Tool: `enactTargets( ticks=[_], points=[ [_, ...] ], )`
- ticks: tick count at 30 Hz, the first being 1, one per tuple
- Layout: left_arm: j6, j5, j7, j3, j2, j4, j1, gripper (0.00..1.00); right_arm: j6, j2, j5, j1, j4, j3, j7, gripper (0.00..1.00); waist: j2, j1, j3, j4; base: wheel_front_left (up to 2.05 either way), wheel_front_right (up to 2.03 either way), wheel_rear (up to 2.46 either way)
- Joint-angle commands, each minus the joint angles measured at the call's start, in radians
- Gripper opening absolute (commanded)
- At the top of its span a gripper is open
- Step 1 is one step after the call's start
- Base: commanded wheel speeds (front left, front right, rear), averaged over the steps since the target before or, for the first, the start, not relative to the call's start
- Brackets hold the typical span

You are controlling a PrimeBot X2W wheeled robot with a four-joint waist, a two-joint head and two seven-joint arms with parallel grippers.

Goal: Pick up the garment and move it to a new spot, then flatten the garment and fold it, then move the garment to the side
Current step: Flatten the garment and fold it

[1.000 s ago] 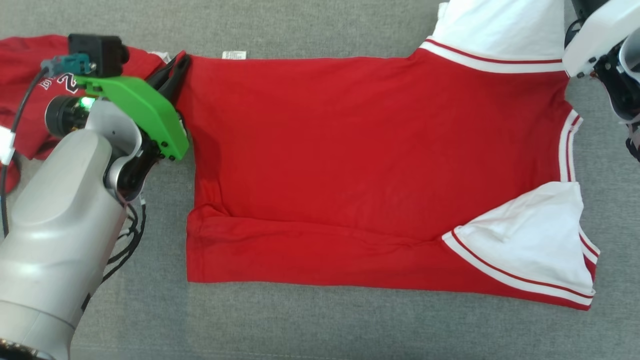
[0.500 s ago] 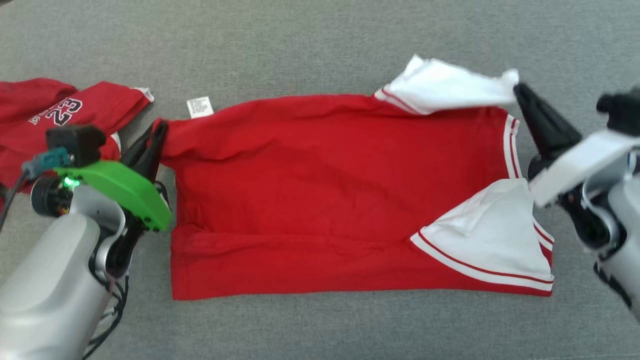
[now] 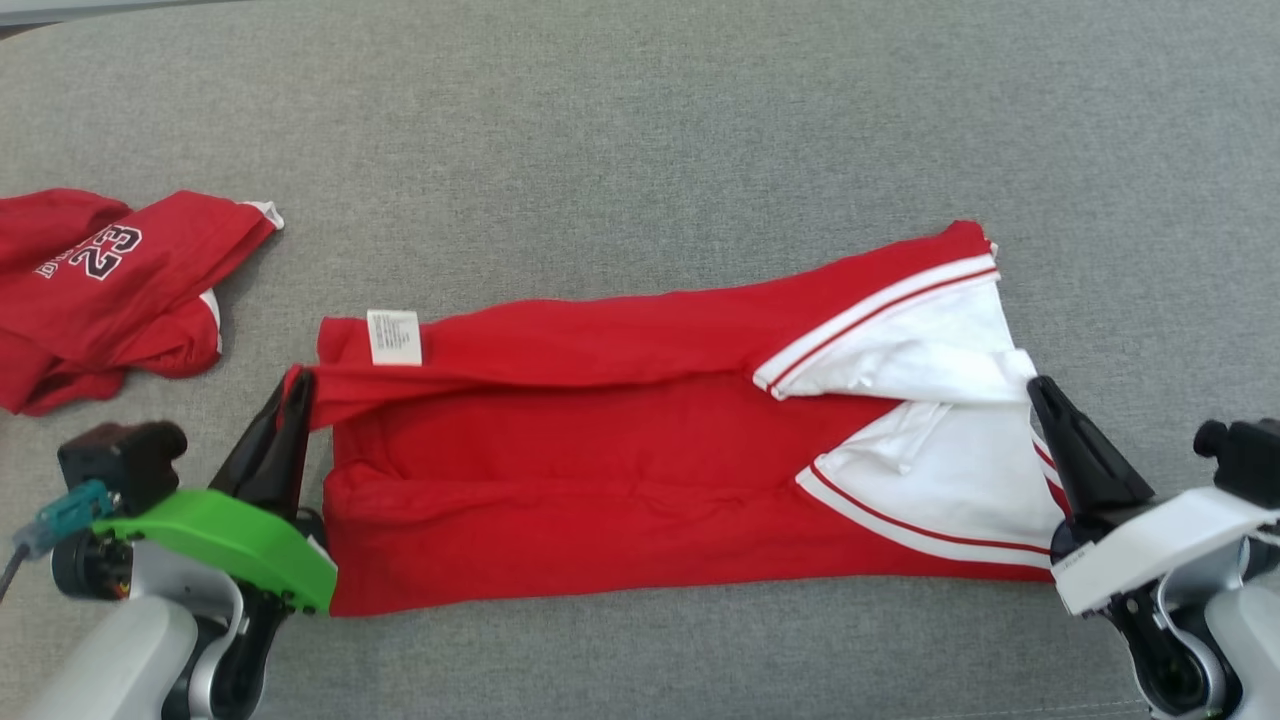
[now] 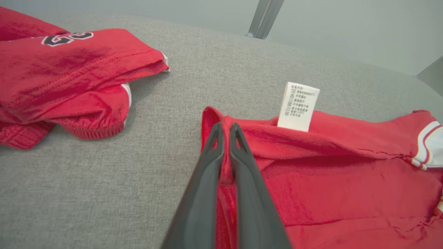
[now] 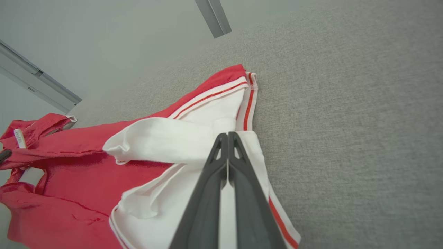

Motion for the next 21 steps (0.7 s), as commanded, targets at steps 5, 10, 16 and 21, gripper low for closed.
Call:
enactTargets(
  ticks=[5,10,16,21],
  points=[
    [0.041,-0.037,0.016,0.013,0.033,-0.063,0.093,0.09,0.000,0.047,-0.036,0.101,-0.056,-0.052,0.033,0.00,0.0000,0.0000,-0.009,-0.004,0.00,0.00,0.00],
    [0.079,-0.040,-0.012,0.027,0.025,-0.065,0.143,1.00,0.000,0.081,-0.113,0.152,-0.108,-0.074,0.033,1.00,0.0000,0.0000,-0.024,-0.015,0.00,0.00,0.00],
    [0.181,0.072,-0.099,0.102,-0.028,-0.093,0.184,1.00,0.000,0.136,-0.302,0.176,-0.212,-0.153,-0.037,1.00,0.0000,0.0000,-0.052,-0.030,0.00,0.00,0.00],
    [0.255,0.243,-0.105,0.176,-0.093,-0.196,0.211,1.00,0.000,0.189,-0.424,0.171,-0.297,-0.221,-0.023,1.00,0.0000,0.0000,-0.080,-0.035,0.00,0.00,0.00]
  ],
)
